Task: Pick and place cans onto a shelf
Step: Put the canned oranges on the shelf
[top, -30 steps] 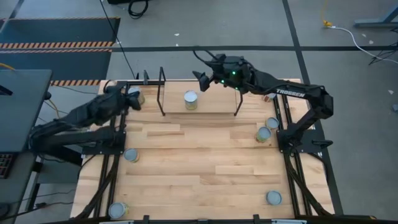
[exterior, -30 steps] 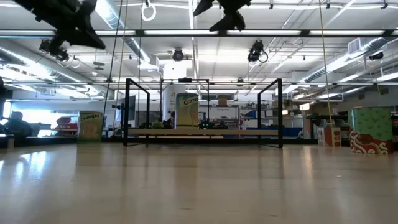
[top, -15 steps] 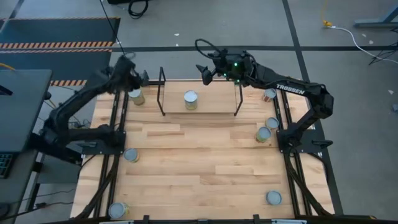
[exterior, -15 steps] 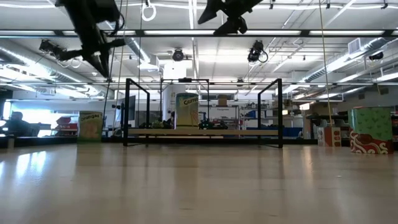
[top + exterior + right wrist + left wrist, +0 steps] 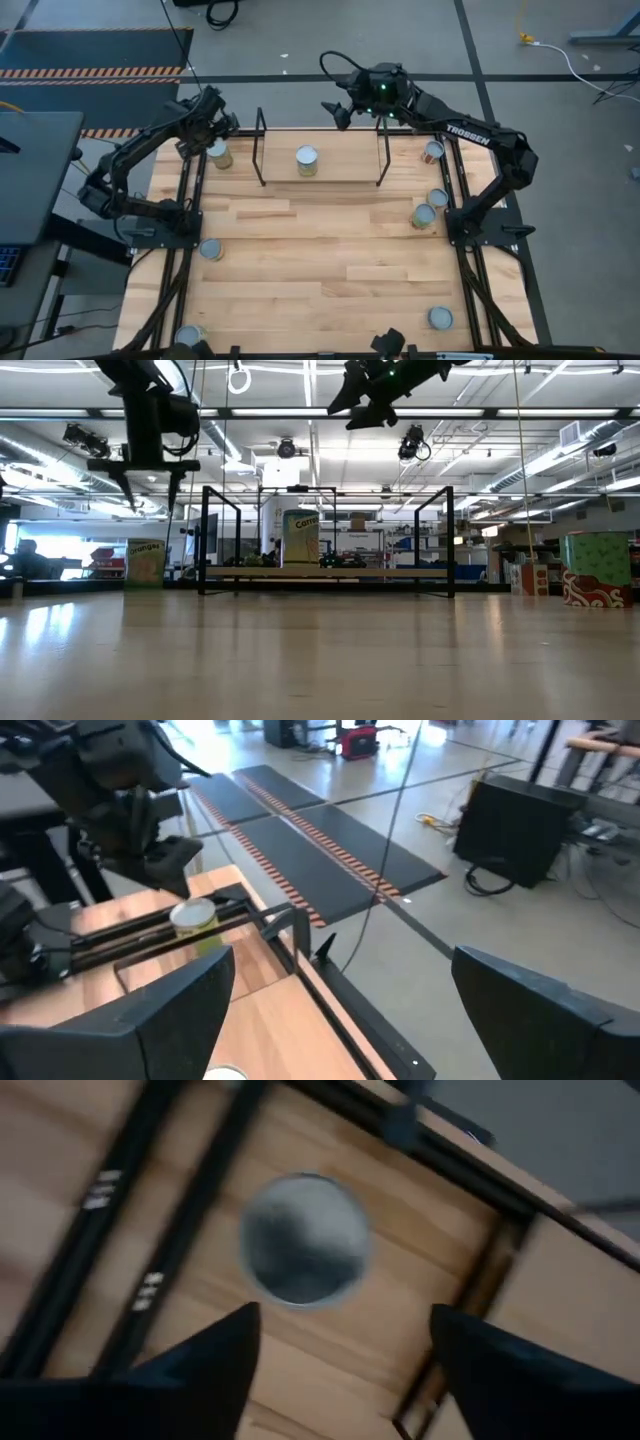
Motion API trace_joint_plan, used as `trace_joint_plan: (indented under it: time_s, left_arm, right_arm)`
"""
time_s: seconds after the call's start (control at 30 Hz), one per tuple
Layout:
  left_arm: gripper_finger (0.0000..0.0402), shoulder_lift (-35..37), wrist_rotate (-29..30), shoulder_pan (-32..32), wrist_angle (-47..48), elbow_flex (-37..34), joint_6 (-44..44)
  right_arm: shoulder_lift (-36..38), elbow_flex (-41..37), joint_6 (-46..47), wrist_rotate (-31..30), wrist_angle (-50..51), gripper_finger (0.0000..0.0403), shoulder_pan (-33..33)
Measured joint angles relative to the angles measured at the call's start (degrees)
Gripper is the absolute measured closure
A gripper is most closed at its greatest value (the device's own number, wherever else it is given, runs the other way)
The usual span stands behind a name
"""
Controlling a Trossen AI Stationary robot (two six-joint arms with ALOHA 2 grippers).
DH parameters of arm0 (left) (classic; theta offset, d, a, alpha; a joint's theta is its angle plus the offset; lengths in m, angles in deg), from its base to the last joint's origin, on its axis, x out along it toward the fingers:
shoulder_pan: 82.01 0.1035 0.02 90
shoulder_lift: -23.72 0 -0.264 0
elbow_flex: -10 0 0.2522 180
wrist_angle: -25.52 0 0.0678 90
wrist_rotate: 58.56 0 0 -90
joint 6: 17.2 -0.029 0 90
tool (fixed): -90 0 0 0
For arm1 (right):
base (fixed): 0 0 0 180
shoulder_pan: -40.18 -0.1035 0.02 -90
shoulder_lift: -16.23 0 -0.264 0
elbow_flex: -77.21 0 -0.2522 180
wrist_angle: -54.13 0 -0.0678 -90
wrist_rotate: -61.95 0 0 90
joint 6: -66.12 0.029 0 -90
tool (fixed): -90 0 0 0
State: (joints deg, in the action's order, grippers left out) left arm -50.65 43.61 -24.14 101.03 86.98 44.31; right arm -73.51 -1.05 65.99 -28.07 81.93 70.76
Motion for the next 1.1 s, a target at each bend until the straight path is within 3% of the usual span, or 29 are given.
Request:
trace_joint_plan:
  time_s: [0.17,0.37,0.93,1.1]
  left_arm:
    - [0.0051,-0.7,1.7,-0.6,2.5,-1.7,10.7]
    - [0.0049,-0.7,1.6,0.3,-8.0,-8.2,20.4]
    - [0.0049,-8.0,2.0,0.0,-18.1,-10.2,17.3]
    - [0.0049,-8.1,1.8,0.1,-13.8,-8.8,15.4]
  right_arm:
    - [-0.2,0.0,-0.5,4.7,-0.2,0.0021,1.9]
    - [-0.2,0.0,-0.3,5.3,-0.2,0.0021,4.5]
    - [-0.1,0.0,0.4,6.2,-0.2,0.0021,5.4]
    - [-0.1,0.0,0.4,6.2,-0.2,0.0021,4.7]
